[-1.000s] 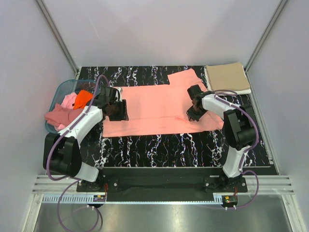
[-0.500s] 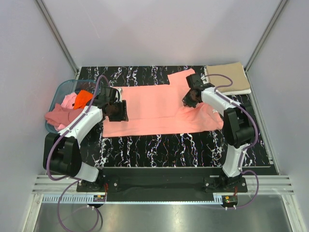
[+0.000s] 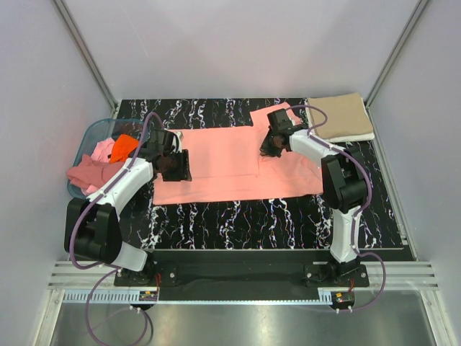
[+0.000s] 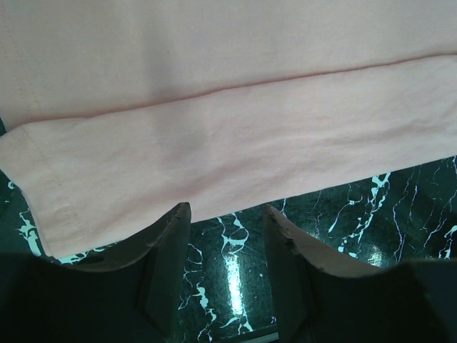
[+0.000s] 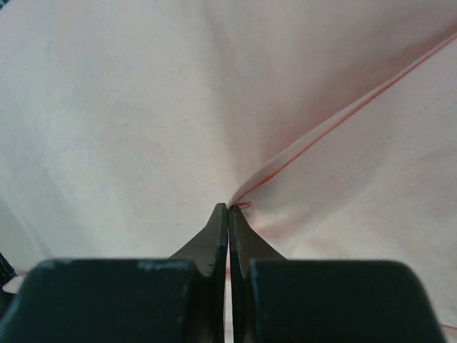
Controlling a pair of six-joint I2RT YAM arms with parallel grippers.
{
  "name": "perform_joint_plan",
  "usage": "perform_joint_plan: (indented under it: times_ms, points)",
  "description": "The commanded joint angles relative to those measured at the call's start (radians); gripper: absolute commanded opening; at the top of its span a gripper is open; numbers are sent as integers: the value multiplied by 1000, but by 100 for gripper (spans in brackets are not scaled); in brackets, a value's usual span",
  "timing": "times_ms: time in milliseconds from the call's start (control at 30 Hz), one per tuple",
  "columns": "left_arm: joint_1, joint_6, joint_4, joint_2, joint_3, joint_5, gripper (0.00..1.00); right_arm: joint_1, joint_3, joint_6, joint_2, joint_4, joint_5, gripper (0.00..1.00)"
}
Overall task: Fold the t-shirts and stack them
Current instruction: Fold the tshirt
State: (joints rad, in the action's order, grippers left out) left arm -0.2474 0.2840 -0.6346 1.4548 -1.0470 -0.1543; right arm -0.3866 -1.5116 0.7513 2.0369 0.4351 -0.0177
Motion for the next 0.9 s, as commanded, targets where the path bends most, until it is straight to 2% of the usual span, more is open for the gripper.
perform_joint_plan:
  times_ms: [0, 167, 433, 533, 567, 633, 667, 733, 800, 867]
  points:
    - [3, -11, 30, 3, -2, -30, 50, -32, -53, -102, 2, -64, 51, 0]
    - [3, 3, 35, 15, -7, -51, 50, -40, -41, -203, -4, -96, 90, 0]
    - [2, 17, 42, 30, -2, -76, 50, -44, -48, -251, 25, -108, 119, 1]
    - [2, 30, 42, 36, -4, -85, 51, -44, -48, -248, 0, -79, 105, 20]
    - [2, 41, 42, 39, -11, -103, 51, -43, -62, -238, -26, -34, 88, 30]
    - [2, 52, 42, 42, -18, -125, 51, -40, -82, -218, -56, 42, 50, 38]
    - [2, 58, 44, 41, -25, -131, 51, -37, -87, -176, -73, 138, -15, 40]
    - [-6, 81, 47, 41, -31, -152, 52, -3, -63, -121, -138, 221, -66, 42]
    - [-12, 105, 76, 45, -22, -204, 52, 79, -6, -52, -220, 278, -67, 42]
    - [-13, 125, 111, 47, 4, -220, 52, 170, 118, 5, -282, 286, -9, 41]
